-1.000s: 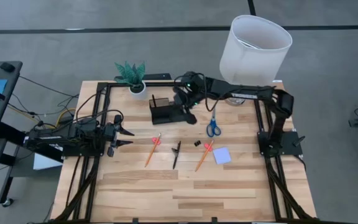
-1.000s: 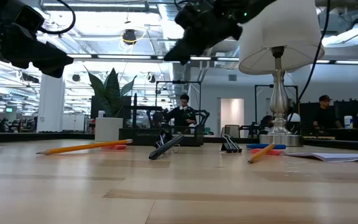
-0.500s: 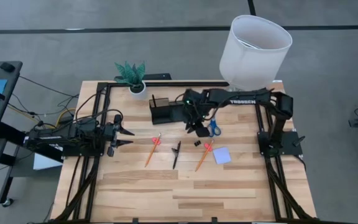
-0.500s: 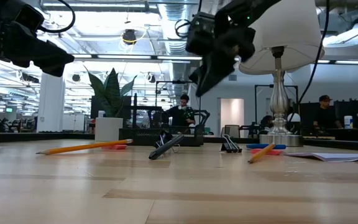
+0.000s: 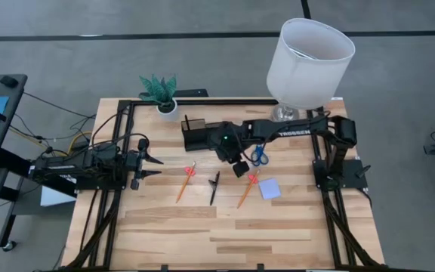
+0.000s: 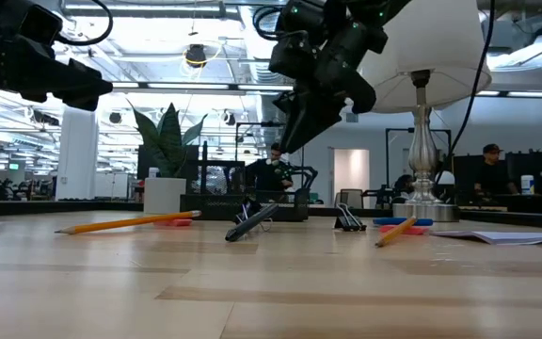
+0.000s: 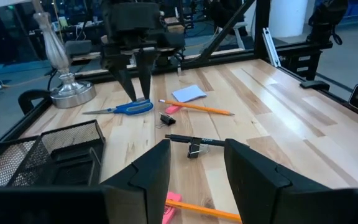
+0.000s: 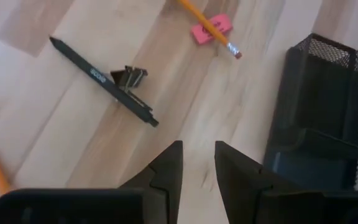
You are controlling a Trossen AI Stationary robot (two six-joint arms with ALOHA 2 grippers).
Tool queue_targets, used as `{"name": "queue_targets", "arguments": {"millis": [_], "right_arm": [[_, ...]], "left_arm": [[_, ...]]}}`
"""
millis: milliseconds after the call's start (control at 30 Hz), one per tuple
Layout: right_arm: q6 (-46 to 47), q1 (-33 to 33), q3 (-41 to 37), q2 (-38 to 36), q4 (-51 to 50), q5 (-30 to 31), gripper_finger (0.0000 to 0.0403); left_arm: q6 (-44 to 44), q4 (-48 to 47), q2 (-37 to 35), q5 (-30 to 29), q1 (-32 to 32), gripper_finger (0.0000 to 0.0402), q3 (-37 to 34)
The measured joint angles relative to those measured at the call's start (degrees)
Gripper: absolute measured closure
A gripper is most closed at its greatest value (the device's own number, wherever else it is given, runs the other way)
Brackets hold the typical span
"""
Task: Pick and place office supplies into organizer
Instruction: Put the black pen into the black desk organizer
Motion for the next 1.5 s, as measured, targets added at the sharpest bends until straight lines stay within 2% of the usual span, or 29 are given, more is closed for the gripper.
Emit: {"name": "queue_targets", "arguments": {"millis": [100,233,600,867,1100,1233,1500], "right_arm": [[-3.36,1.37,0.00,0.00,-0.24,2.41,0.0316],[-9.27,2.61,0.01,0.00,-0.25,2.74,0.0316],[-19.36,1.89,-0.94,0.00,-1.00,-1.16,0.0311],[-25.66,1.74,-0.87,3.43,-0.10,-1.64,0.0247],[-26.35,1.70,-1.01,3.63,0.14,-2.74,0.0205],[-27.89,1.74,-1.01,3.63,0.23,-4.01,0.0204],[-28.86,-0.73,-1.01,3.63,3.65,-2.47,0.0225]], "left_arm": [[0.02,0.00,0.00,0.00,0.00,0.0258,0.00],[0.39,-0.01,0.00,0.02,0.00,0.0258,0.00],[0.17,0.02,0.00,0.03,0.00,0.0258,0.01],[0.28,1.84,0.00,0.07,0.00,0.0258,0.02],[-0.04,2.58,0.00,0.07,0.00,0.0258,0.02],[-0.04,2.58,0.00,0.07,0.00,0.0258,0.02],[-0.09,2.58,0.00,0.07,0.00,0.0258,0.04]]}}
